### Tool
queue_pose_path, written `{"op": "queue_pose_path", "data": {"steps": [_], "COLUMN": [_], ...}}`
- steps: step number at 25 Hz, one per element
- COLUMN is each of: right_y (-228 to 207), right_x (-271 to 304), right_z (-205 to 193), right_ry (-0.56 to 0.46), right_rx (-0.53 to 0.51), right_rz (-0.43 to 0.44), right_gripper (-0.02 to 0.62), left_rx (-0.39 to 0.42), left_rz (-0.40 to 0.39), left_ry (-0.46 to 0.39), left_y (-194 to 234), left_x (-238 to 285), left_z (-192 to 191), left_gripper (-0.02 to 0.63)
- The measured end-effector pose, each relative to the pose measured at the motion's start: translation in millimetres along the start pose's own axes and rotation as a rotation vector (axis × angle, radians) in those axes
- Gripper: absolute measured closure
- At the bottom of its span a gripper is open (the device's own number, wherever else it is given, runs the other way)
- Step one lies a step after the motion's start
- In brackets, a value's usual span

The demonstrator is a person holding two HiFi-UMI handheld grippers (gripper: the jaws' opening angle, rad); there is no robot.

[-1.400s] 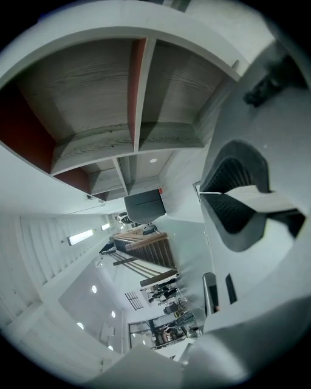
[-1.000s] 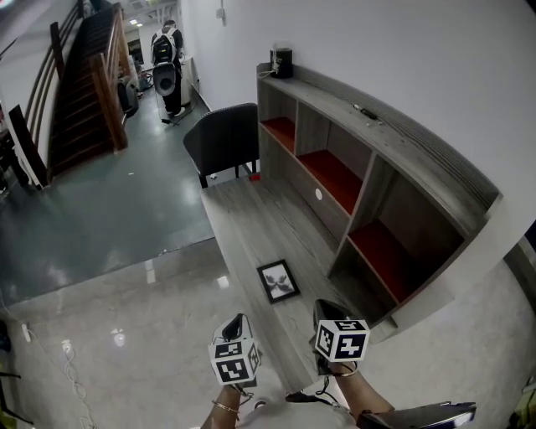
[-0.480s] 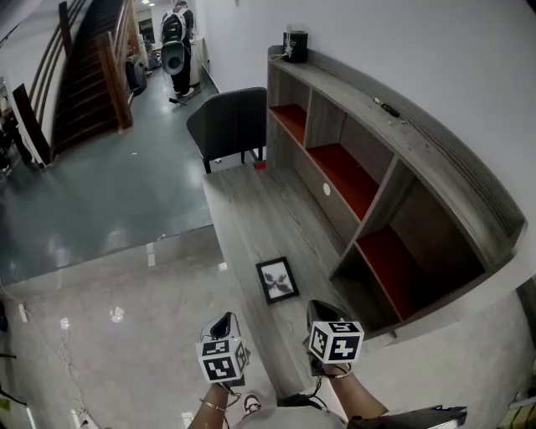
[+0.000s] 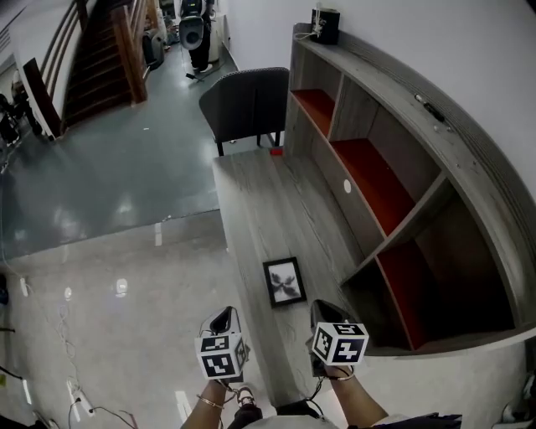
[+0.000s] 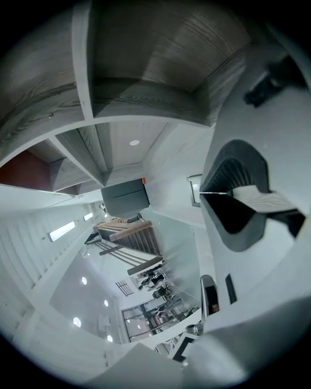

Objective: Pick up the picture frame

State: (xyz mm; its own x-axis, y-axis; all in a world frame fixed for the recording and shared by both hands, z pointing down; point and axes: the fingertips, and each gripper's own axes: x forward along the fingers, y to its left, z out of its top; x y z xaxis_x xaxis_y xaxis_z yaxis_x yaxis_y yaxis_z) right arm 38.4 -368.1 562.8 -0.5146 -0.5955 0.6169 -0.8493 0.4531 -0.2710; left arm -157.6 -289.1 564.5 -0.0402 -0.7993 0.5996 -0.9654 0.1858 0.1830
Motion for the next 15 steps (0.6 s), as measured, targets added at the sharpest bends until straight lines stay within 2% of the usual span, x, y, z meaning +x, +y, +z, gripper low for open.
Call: {"op": "queue_pose_path", "data": {"steps": [15], "right_y": [-19.1], "right_x": [66.4], "right_z": [-20.0], "right_ry": [0.086], "right_rx": [-0.014], "right_rz": [0.033], "right_gripper": [0.563], "left_rx": [-0.062], "left_rz": [0.060], "left_ry": [0.090], "left_y": [20.8], "left_x": [54.8], "left_z": [-37.3], "left_gripper": [0.592]}}
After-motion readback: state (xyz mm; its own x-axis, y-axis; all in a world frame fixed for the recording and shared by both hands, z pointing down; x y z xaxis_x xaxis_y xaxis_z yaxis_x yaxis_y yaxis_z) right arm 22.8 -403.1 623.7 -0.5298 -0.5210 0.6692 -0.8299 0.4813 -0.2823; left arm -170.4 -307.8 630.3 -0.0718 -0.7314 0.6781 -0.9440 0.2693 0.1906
